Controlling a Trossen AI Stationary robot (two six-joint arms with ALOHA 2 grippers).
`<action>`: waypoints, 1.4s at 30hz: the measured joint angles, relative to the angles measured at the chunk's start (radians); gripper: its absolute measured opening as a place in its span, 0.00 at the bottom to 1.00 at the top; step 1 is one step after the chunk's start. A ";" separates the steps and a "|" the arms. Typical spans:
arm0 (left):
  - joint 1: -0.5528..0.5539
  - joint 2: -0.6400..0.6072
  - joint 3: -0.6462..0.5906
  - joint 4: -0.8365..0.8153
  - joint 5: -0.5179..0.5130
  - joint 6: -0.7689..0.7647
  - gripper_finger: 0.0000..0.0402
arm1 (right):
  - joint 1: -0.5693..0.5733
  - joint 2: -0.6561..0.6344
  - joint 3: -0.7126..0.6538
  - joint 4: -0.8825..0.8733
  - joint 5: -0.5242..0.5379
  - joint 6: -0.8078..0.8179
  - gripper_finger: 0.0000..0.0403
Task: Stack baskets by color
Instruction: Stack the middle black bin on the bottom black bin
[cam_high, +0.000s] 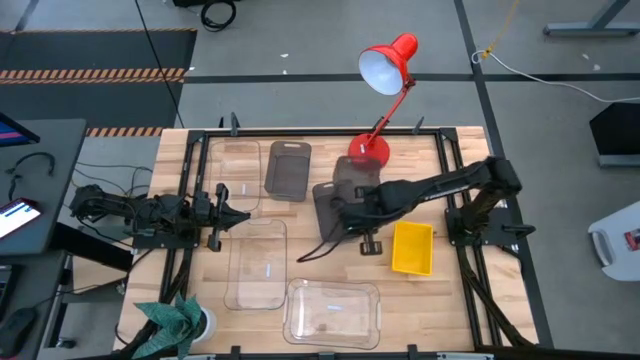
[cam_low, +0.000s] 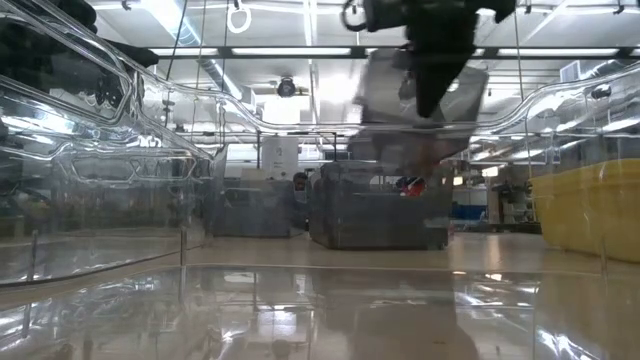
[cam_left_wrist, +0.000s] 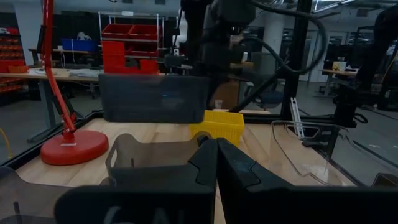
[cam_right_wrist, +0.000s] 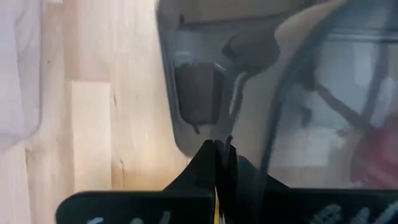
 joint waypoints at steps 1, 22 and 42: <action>0.000 0.000 0.000 0.000 0.000 0.000 0.02 | 0.000 0.029 0.028 -0.006 -0.006 -0.017 0.01; 0.000 0.000 0.000 -0.001 0.000 0.000 0.02 | 0.001 0.303 0.270 -0.098 -0.112 -0.083 0.02; 0.000 0.000 0.000 0.000 0.000 0.000 0.02 | -0.018 0.322 0.270 -0.170 -0.266 -0.078 0.31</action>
